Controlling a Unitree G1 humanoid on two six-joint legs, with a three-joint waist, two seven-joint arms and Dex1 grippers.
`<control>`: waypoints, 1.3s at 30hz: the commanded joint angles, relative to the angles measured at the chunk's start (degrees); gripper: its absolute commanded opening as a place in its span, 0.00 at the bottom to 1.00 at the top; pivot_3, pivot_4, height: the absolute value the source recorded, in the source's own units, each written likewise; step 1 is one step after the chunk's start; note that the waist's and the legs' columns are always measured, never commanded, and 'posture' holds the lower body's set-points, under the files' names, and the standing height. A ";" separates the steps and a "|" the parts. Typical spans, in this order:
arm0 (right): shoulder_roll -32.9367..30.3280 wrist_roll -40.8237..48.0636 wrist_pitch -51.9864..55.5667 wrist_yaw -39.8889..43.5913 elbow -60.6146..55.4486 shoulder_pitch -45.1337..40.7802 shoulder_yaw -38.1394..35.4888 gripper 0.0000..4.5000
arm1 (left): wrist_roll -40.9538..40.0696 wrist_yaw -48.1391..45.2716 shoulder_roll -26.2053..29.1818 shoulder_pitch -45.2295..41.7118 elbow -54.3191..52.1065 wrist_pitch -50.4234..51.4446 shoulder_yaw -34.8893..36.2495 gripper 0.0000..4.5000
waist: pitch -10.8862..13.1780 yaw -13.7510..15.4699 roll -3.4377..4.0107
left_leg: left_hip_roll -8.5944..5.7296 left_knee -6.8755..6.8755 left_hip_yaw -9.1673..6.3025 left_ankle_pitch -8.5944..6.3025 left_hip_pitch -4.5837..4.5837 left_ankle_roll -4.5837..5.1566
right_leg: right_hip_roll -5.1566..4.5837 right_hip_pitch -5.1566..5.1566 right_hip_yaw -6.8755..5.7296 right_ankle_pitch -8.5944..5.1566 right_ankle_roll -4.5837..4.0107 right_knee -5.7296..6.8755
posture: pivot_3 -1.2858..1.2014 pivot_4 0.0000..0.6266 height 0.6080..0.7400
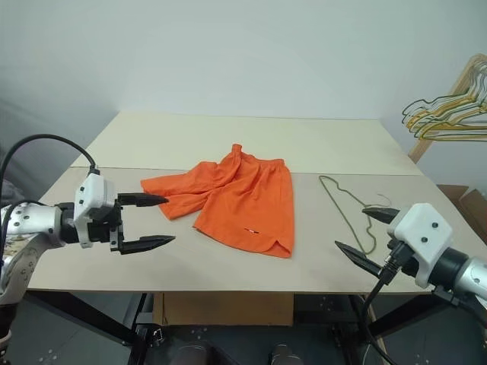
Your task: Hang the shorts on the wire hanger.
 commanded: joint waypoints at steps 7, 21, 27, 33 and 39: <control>-0.97 -2.01 -1.82 -0.57 -2.34 -0.11 1.13 0.99 | -1.00 -0.82 -0.02 -1.68 -0.54 -1.08 -0.17 1.00 | 0.00 -0.07 0.00 | 0.00 0.00 -0.04 0.00 0.00 0.00 | 0.00 0.02 -0.04 0.00 0.00 0.00 | 0.60 0.00 1.00; -10.83 -21.84 -15.84 1.20 7.67 -7.26 21.02 0.99 | -2.36 -0.30 -1.05 -2.52 -1.08 0.26 -0.92 1.00 | 0.01 -0.45 0.00 | -0.01 0.05 -0.06 0.00 0.09 0.00 | -0.12 -0.04 -0.26 -0.01 -0.02 -0.01 | 0.60 0.00 1.00; -12.28 -34.81 -27.84 1.82 18.30 -18.62 36.44 0.99 | -2.19 0.31 -2.11 -3.89 -0.82 0.49 -2.31 1.00 | 0.01 -1.31 0.01 | -0.07 0.05 -0.06 -0.01 0.15 -0.02 | -0.33 -0.04 -0.49 -0.01 -0.02 0.00 | 0.59 0.00 1.00; -7.66 -47.17 -37.64 -0.51 28.98 -29.64 48.35 0.99 | -2.31 0.56 -2.63 -3.73 -1.32 0.61 -2.92 1.00 | 0.01 -1.77 0.01 | -0.07 0.03 -0.05 0.12 -0.17 0.20 | -0.30 -0.08 -0.50 -0.02 -0.04 0.02 | 0.59 0.00 1.00; -0.75 -54.54 -43.13 -3.86 39.06 -36.76 54.99 0.87 | -2.31 0.77 -2.90 -4.45 -0.94 0.58 -3.46 1.00 | 0.01 -1.50 0.01 | -0.08 0.07 -0.05 0.12 -0.22 0.20 | -0.29 -0.10 -0.49 -0.02 -0.05 0.08 | 0.59 0.00 1.00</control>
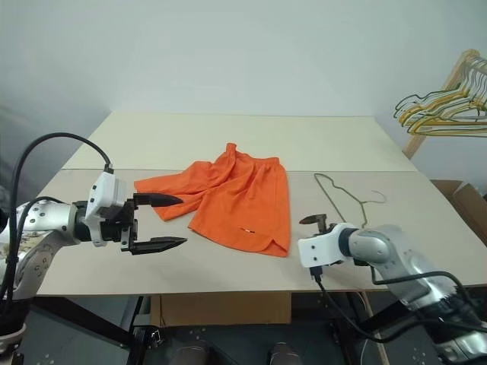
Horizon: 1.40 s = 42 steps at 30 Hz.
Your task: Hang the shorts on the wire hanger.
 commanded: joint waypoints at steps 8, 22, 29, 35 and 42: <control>7.14 -4.64 -6.75 -2.26 7.37 -6.18 4.54 0.22 | -1.43 0.72 -0.29 -1.02 -1.07 0.22 0.05 1.00 | 0.00 0.18 0.00 | -0.01 0.05 0.00 0.00 0.01 0.00 | 0.00 0.03 0.00 0.01 -0.01 0.08 | 0.60 0.00 1.00; 21.29 -2.91 0.89 1.63 1.26 -10.51 7.36 0.00 | -0.71 0.31 -0.48 -1.92 -0.42 -0.64 -1.57 1.00 | 0.00 -0.44 0.01 | 0.08 0.08 -0.02 0.02 0.14 -0.01 | 0.19 0.04 0.08 0.04 -0.08 0.32 | 0.59 0.00 1.00; 32.27 -6.75 5.48 0.16 4.08 -15.12 13.21 0.00 | -0.49 -0.31 -0.14 -3.36 1.01 -1.08 -2.01 1.00 | 0.00 0.11 0.02 | 0.14 0.06 -0.05 0.10 0.16 -0.16 | 0.23 0.02 0.01 0.01 -0.16 0.39 | 0.60 0.00 1.00; 33.59 -6.53 10.99 2.50 2.21 -13.58 13.69 0.40 | -0.28 -0.81 0.63 -2.09 -0.07 -1.14 -1.75 1.00 | 0.00 0.47 0.02 | 0.13 0.06 -0.05 0.15 0.09 -0.26 | 0.20 0.00 -0.04 0.13 -0.35 0.37 | 0.60 0.00 1.00; 22.50 2.34 17.83 14.89 -7.71 -11.47 8.38 0.96 | 3.82 -3.13 1.86 -1.54 -1.08 -2.94 -6.60 1.00 | 0.00 0.55 0.03 | 0.13 0.06 -0.05 0.16 0.09 -0.30 | 0.17 -0.01 -0.07 0.03 -0.20 0.33 | 0.59 0.00 1.00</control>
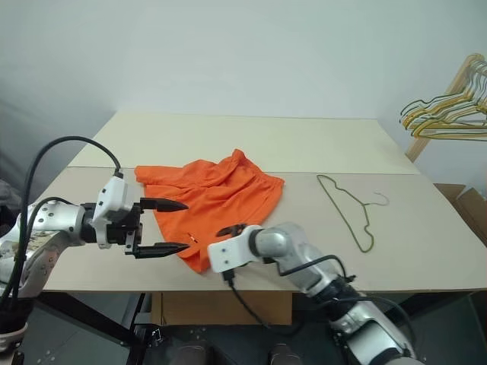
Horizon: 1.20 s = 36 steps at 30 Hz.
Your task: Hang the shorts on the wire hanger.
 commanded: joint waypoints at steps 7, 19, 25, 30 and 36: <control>-11.67 11.40 8.11 9.96 -12.84 1.01 -9.49 0.99 | 11.86 -1.96 0.92 -5.50 0.01 -1.96 -13.68 1.00 | 0.01 -0.64 0.01 | 0.00 -0.05 0.00 0.00 0.05 0.00 | 0.03 0.00 0.02 -0.01 -0.01 -0.02 | 0.57 0.00 1.00; -17.72 13.42 11.58 8.39 -16.61 2.60 -12.33 1.00 | 33.66 11.69 -8.14 -14.83 5.02 13.25 -31.60 0.91 | 0.00 -2.08 -0.01 | -0.02 -0.02 -0.01 0.00 0.03 0.00 | 0.05 0.01 0.08 -0.01 0.01 -0.04 | 0.54 0.00 1.00; -18.39 13.66 12.66 7.30 -16.99 2.48 -12.65 1.00 | 35.78 9.27 -8.12 -16.97 7.20 14.02 -34.31 0.49 | 0.00 -3.05 -0.01 | -0.03 -0.06 -0.03 0.00 0.01 0.01 | 0.06 0.00 0.10 -0.02 0.01 -0.06 | 0.54 0.00 1.00; -18.74 13.78 12.45 6.11 -16.20 2.21 -12.86 1.00 | 34.68 5.56 -5.95 -16.78 5.72 14.01 -33.32 0.11 | 0.00 -3.87 -0.01 | -0.03 -0.05 -0.04 0.00 -0.01 0.01 | 0.05 0.01 0.10 -0.03 0.02 -0.07 | 0.54 0.00 1.00; -18.54 14.06 11.69 5.15 -14.60 1.53 -12.44 1.00 | 31.68 -0.61 -1.81 -15.51 5.64 7.16 -30.90 0.00 | 0.00 -3.96 0.00 | -0.03 -0.06 -0.07 0.00 -0.01 0.02 | 0.05 0.01 0.10 -0.04 0.03 -0.07 | 0.55 0.00 1.00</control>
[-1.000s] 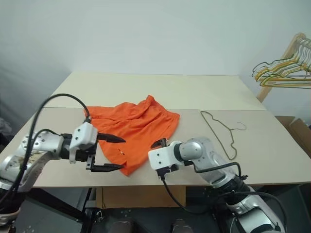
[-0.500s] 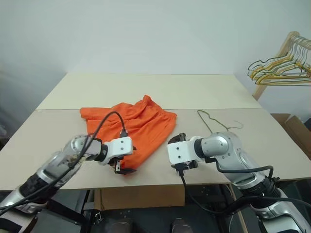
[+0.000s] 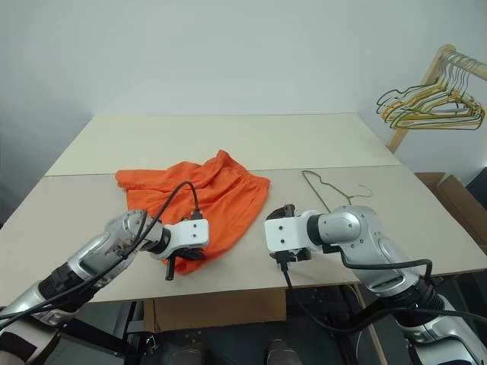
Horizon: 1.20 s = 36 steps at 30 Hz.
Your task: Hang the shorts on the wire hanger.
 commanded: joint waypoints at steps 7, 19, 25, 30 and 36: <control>2.68 -6.65 -13.49 -10.82 13.52 -4.34 2.13 1.00 | -13.22 -17.96 9.13 0.17 6.62 -26.94 14.00 0.00 | 0.00 0.17 0.00 | 0.00 0.02 0.00 0.00 0.01 0.00 | -0.01 0.00 -0.02 0.00 -0.03 0.00 | 0.57 0.00 1.00; 14.86 -22.54 -31.88 -37.08 48.15 -15.17 9.57 1.00 | -26.18 -26.29 20.47 9.05 8.74 -35.39 26.44 0.00 | 0.02 1.09 0.01 | 0.00 -0.01 0.00 0.00 -0.15 0.02 | -0.01 -0.10 0.01 0.20 -0.38 0.04 | 0.63 0.00 1.00; 16.66 -22.23 -39.78 -39.11 54.66 -17.60 10.49 0.80 | -26.54 -25.27 21.62 12.71 7.03 -34.33 30.00 0.00 | 0.04 3.71 0.05 | 0.00 0.00 0.00 0.01 -0.15 0.02 | -0.02 -0.10 -0.02 0.14 -0.30 0.02 | 0.64 0.00 1.00; 15.26 -21.71 -43.90 -37.33 52.66 -16.48 10.16 0.41 | -26.25 -23.99 21.07 13.50 5.52 -33.09 30.22 0.00 | 0.05 5.08 0.06 | 0.01 0.00 0.00 0.01 -0.18 0.02 | -0.01 -0.15 -0.04 0.13 -0.30 0.04 | 0.64 0.00 1.00; 12.85 -22.28 -46.49 -36.32 51.43 -15.57 9.86 0.01 | -25.37 -23.94 19.95 11.60 5.77 -32.56 29.06 0.00 | 0.05 5.26 0.06 | 0.02 0.00 0.00 0.01 -0.17 0.02 | -0.01 -0.15 -0.08 0.12 -0.32 0.07 | 0.63 0.00 1.00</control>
